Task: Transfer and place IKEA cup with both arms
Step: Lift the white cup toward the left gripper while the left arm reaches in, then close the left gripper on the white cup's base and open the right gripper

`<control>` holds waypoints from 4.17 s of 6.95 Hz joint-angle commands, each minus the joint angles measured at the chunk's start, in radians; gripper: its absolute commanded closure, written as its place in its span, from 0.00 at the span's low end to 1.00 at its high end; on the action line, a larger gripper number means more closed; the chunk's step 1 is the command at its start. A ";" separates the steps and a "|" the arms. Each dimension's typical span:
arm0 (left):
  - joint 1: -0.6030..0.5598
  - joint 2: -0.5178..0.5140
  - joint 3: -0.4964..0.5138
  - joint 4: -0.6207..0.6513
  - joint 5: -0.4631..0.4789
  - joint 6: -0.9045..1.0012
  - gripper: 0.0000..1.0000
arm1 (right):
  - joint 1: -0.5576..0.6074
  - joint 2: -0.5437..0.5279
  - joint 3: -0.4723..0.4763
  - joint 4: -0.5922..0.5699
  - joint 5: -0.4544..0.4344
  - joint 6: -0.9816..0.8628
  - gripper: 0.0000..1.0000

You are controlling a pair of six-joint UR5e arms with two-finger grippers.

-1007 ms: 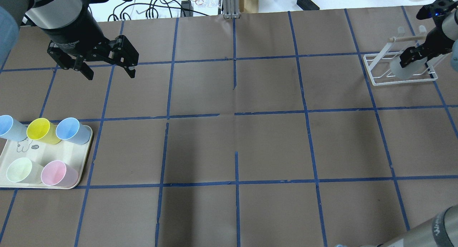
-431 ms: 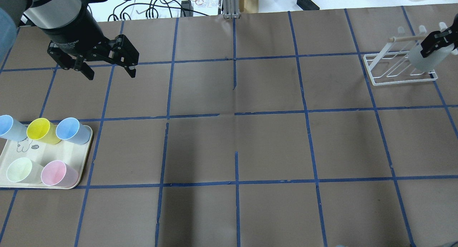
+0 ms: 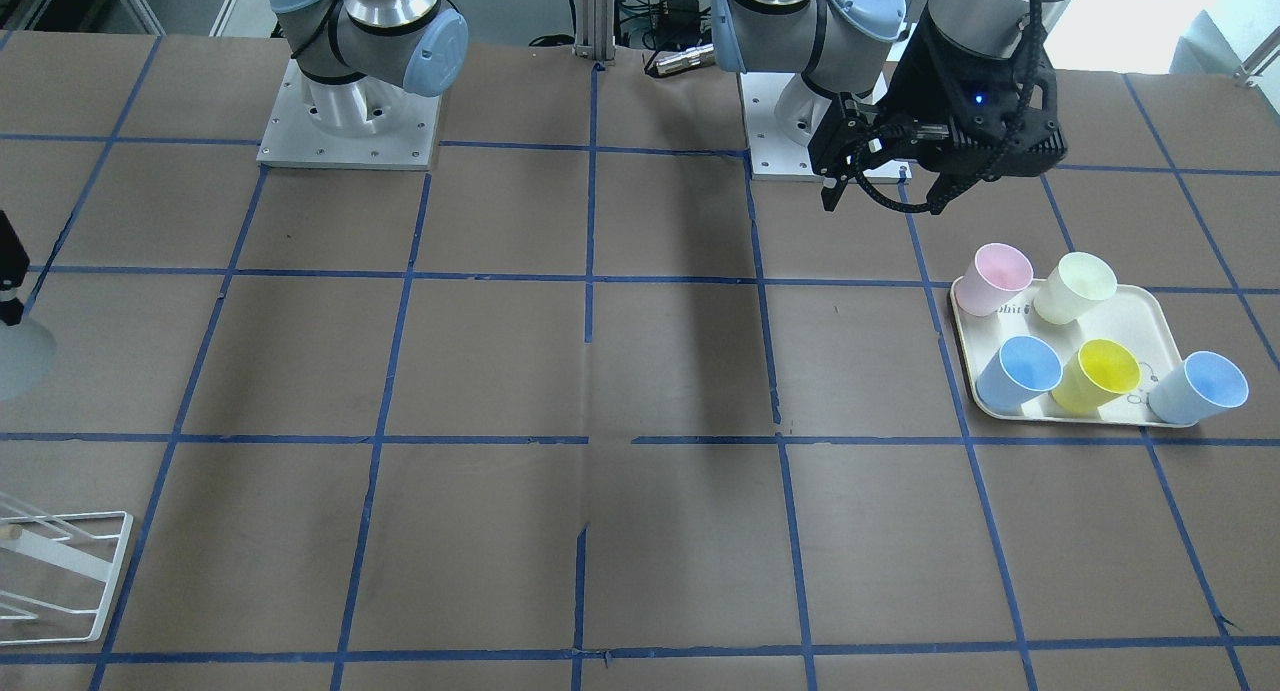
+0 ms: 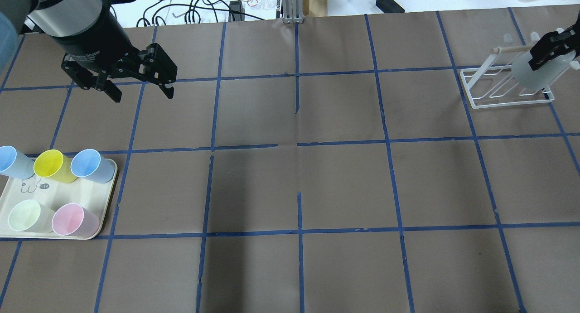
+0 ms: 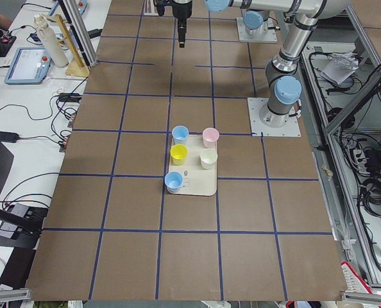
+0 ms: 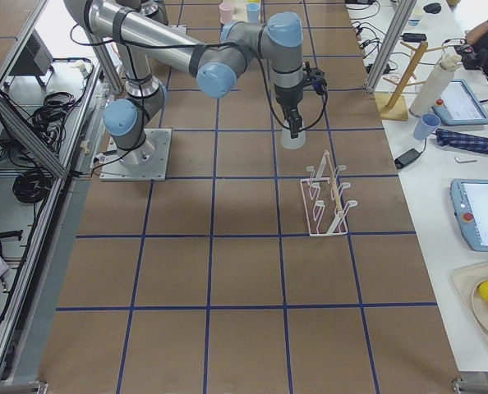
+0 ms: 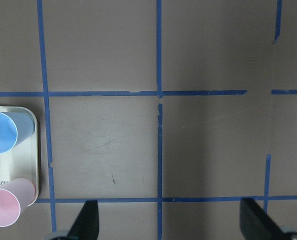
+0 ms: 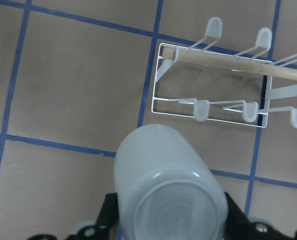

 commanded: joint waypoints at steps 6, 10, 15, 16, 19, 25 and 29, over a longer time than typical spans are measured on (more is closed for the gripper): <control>0.449 0.031 -0.118 -0.574 -0.735 0.745 0.00 | 0.471 -0.085 0.001 0.226 0.386 0.701 0.97; 0.379 -0.009 -0.353 -0.566 -1.159 0.858 0.00 | 0.449 -0.091 0.032 0.320 0.957 0.782 1.00; 0.257 -0.030 -0.358 -0.570 -1.253 0.841 0.00 | 0.397 -0.088 0.276 0.315 1.445 0.686 1.00; 0.256 -0.030 -0.361 -0.575 -1.254 0.844 0.00 | 0.399 -0.087 0.279 0.317 1.445 0.686 1.00; 0.247 -0.007 -0.364 -0.585 -1.256 0.844 0.00 | 0.406 -0.051 0.271 0.320 1.446 0.693 1.00; 0.214 0.034 -0.369 -0.596 -1.257 0.856 0.25 | 0.437 -0.036 0.269 0.323 1.451 0.698 1.00; 0.216 0.037 -0.369 -0.596 -1.256 0.861 0.63 | 0.433 -0.028 0.269 0.350 1.483 0.701 1.00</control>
